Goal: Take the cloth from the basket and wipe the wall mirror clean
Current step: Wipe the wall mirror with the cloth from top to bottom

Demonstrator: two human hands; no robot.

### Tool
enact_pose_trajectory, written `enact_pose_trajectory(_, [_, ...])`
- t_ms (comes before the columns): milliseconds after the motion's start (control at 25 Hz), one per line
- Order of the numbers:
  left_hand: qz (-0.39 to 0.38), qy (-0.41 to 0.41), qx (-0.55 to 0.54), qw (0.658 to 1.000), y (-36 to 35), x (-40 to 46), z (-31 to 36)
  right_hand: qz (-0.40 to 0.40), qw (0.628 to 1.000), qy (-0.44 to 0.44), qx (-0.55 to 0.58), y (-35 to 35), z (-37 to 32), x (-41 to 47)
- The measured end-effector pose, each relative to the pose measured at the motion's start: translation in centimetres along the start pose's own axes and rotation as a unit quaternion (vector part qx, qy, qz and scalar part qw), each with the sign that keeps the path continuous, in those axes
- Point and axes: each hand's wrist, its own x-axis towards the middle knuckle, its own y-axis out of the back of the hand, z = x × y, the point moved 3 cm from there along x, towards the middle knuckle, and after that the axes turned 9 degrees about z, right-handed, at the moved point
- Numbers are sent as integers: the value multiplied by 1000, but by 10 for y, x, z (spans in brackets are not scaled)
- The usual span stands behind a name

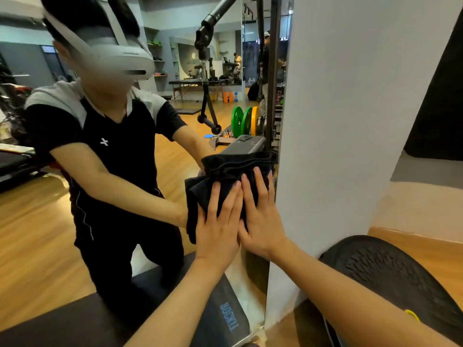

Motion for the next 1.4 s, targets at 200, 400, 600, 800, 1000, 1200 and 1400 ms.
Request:
enact_pose_trajectory(200, [-23,8,13,1000,33,-25,-49,-18,1000,0,7,-25,-54,-1])
enact_pose_trajectory(400, [-17,-6,23,1000,72,-46,-104,-15,1000,-17,13,-50,-119,0])
enact_pose_trajectory(600, [12,12,35,999,111,-76,-164,-1,999,-18,35,-76,-198,6])
enact_pose_trajectory(800, [30,15,26,999,157,-106,-228,6,998,-11,62,-104,-276,7])
enact_pose_trajectory(1000, [23,12,28,999,205,-140,-299,-22,997,-9,79,-131,-362,6])
enact_pose_trajectory(1200, [2,28,61,998,254,-188,-374,-44,996,15,79,-162,-452,1])
enact_pose_trajectory(1400, [-21,31,104,994,296,-241,-444,-68,995,38,69,-191,-537,-8])
